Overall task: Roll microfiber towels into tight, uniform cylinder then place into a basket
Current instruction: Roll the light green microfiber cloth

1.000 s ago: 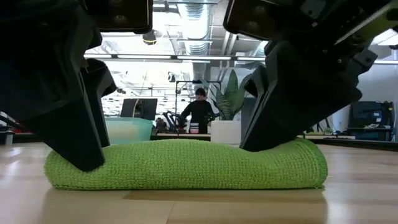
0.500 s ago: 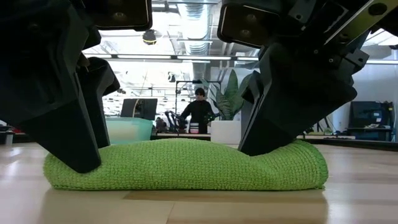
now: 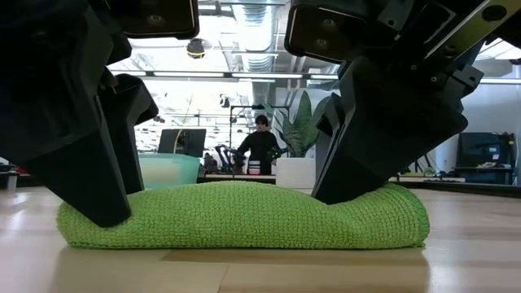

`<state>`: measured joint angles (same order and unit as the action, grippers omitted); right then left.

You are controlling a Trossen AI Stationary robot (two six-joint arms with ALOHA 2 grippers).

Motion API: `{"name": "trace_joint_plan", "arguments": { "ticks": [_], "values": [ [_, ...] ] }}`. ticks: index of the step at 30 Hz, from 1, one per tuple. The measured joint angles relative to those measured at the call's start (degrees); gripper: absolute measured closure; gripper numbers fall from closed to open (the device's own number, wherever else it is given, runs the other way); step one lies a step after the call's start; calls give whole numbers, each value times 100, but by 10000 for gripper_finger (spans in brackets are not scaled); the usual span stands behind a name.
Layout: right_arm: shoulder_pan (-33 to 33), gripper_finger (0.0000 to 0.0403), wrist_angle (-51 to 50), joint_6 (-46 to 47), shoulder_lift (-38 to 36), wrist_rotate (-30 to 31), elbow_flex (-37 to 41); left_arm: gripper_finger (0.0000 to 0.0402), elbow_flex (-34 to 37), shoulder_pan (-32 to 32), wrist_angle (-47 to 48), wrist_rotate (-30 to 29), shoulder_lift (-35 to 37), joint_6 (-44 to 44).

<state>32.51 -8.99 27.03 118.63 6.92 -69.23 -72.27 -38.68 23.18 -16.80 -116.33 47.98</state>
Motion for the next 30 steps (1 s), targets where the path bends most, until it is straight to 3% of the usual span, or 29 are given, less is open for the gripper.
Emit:
{"name": "trace_joint_plan", "arguments": {
  "ticks": [17,30],
  "values": [
    [0,379,75,2,5,5,13,265,7,-11,-87,-282,-7,-684],
    [-4,373,100,0,13,67,15,190,11,1,-279,-465,-13,-1051]
  ]
}}
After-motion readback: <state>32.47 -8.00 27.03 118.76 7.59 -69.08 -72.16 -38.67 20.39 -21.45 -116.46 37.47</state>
